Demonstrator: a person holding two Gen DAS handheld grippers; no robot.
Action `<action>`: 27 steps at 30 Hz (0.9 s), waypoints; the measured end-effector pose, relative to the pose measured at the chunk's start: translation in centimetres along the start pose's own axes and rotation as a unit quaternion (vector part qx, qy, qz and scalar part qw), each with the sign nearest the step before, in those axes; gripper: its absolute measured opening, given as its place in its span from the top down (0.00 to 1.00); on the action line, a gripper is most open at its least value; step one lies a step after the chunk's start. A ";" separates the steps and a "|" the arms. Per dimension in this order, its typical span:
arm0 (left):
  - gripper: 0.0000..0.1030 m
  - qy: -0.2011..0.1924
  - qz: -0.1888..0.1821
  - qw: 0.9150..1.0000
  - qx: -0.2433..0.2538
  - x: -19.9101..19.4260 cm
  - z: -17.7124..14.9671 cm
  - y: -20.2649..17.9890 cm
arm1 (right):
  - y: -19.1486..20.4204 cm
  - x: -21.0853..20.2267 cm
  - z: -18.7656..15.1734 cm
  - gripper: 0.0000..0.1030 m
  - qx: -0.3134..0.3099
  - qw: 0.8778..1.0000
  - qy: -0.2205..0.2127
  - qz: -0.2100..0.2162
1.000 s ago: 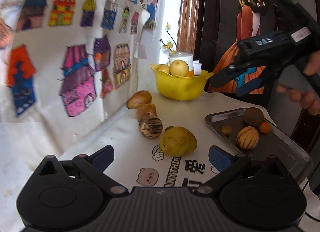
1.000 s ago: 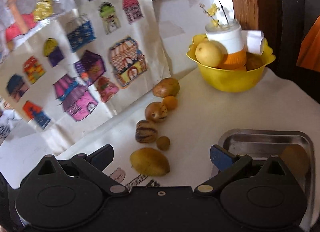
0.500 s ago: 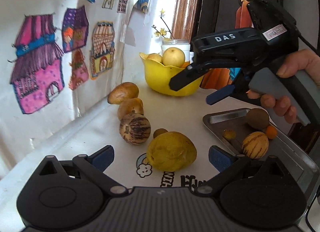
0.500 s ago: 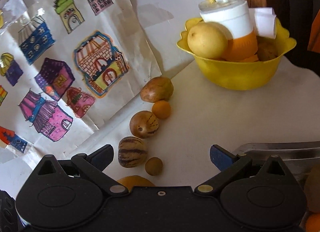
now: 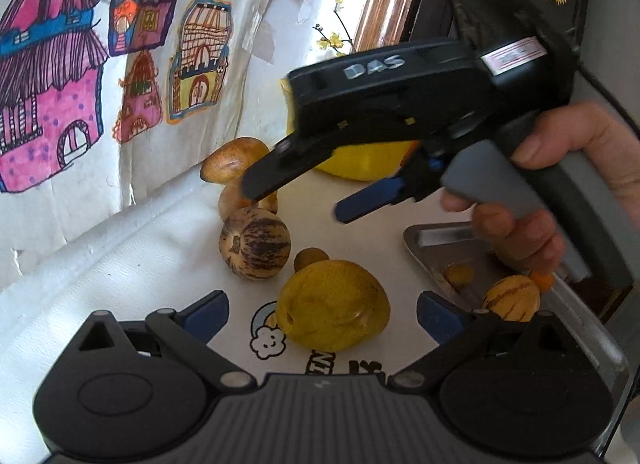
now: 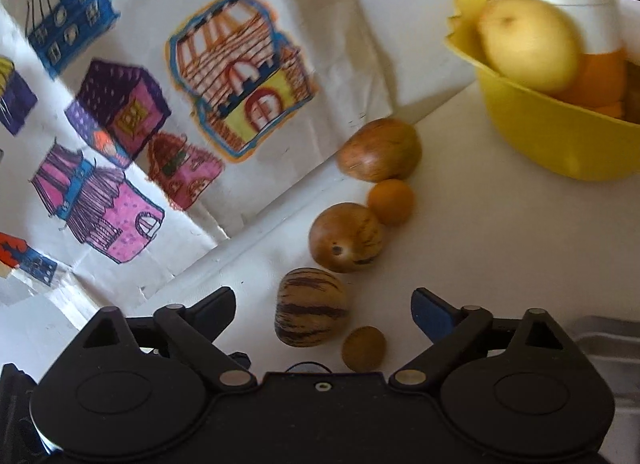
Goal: Organize fruits
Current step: 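Grasp the large yellow pear with the left tool while the right tool grasps the striped fruit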
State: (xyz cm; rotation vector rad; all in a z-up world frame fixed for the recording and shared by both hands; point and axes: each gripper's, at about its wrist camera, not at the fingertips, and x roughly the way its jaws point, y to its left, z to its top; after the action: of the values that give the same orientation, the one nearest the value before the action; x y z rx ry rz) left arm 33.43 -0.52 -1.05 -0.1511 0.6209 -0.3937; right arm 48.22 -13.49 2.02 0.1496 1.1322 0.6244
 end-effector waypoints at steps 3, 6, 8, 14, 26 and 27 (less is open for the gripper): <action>0.08 0.004 0.002 1.000 -0.020 0.3 0.0 0.2 | 0.6 1.3 0.4 0.14 -0.011 1.000 0.017 -0.003; 0.13 0.013 0.003 0.999 -0.052 0.6 -0.1 0.4 | 0.8 2.3 0.6 0.21 -0.017 0.999 0.033 -0.007; 0.15 0.013 0.005 0.998 -0.062 0.8 -0.3 0.4 | 0.8 2.7 0.7 0.24 -0.021 0.999 0.042 -0.006; 0.24 0.017 0.003 0.997 -0.078 1.4 -0.2 0.0 | 0.9 3.6 0.9 0.30 -0.037 0.998 0.058 -0.012; 0.32 0.006 0.027 0.995 -0.093 1.3 -0.7 -0.6 | 1.1 3.5 1.2 0.52 -0.049 0.997 0.058 -0.006; 0.32 0.005 0.029 0.995 -0.093 1.2 -0.7 -0.7 | 1.1 3.4 1.1 0.53 -0.050 0.997 0.058 -0.006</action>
State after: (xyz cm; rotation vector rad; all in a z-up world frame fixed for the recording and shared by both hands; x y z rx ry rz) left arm 33.65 -1.66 -2.09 -0.3091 0.6693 -0.2810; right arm 49.76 -10.53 0.22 0.0211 1.2096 0.6846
